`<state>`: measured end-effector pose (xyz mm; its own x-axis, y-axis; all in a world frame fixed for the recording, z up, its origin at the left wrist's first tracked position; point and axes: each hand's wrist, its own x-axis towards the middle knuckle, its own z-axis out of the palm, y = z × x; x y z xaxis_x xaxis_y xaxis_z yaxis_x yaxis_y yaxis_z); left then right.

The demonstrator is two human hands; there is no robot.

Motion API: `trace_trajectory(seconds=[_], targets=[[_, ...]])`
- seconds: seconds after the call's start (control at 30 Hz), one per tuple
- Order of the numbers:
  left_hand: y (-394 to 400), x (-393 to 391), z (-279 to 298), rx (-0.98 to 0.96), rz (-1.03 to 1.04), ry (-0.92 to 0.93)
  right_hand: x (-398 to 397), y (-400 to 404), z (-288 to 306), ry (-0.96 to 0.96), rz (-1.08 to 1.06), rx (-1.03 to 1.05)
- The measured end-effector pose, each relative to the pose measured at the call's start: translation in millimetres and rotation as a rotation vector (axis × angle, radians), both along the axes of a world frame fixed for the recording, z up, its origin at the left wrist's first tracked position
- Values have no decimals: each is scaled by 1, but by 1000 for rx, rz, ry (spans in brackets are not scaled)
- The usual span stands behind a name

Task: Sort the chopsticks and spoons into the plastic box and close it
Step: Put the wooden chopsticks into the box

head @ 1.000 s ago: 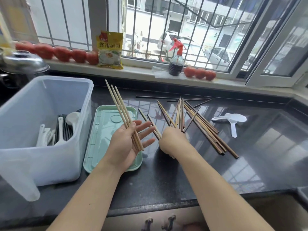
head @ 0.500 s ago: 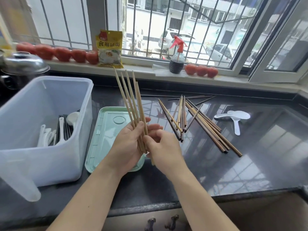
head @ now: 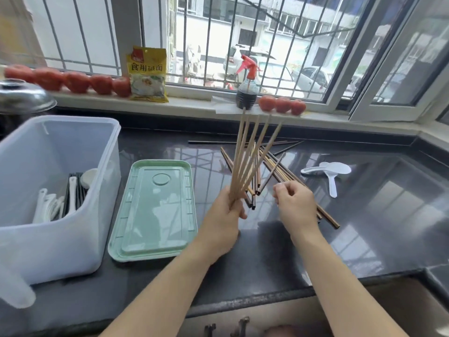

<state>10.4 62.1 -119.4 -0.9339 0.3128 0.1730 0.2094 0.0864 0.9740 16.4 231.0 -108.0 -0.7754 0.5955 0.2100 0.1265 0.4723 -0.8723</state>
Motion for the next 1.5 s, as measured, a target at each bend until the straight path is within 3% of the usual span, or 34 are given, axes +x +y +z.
trace_trajectory(seconds=[0.07, 0.2, 0.4, 0.57, 0.7, 0.8, 0.93, 1.07, 1.27, 1.37, 1.5], targets=[[6, -2, -11, -22, 85, -23, -5, 7, 5, -69, 30, 87], [-1, -9, -11, 253, 222, -150, -37, 16, 15, -280, 80, 325], [-4, -12, -9, 493, 169, -298, -114, 0, 29, -683, 189, 664], [-6, -13, -7, 575, 124, -400, -138, -11, 21, -831, 220, 771], [-7, -11, -4, 556, 109, -417, -117, -1, 39, -715, 231, 474], [-7, -9, -2, 553, 91, -418, -58, 3, 39, -534, 159, 289], [-6, -3, 2, 508, 34, -408, 36, -30, 11, -212, 289, 315], [-9, 18, 17, 454, 9, -388, 68, -64, 2, -172, 434, 394], [-68, 49, 99, 478, 74, -181, 72, -118, 72, 19, 619, 440], [-141, 57, 142, 408, 207, 1, 70, -167, 110, 53, 760, 378], [-251, 54, 160, 221, 620, 144, 38, -228, 124, 77, 624, 429]])
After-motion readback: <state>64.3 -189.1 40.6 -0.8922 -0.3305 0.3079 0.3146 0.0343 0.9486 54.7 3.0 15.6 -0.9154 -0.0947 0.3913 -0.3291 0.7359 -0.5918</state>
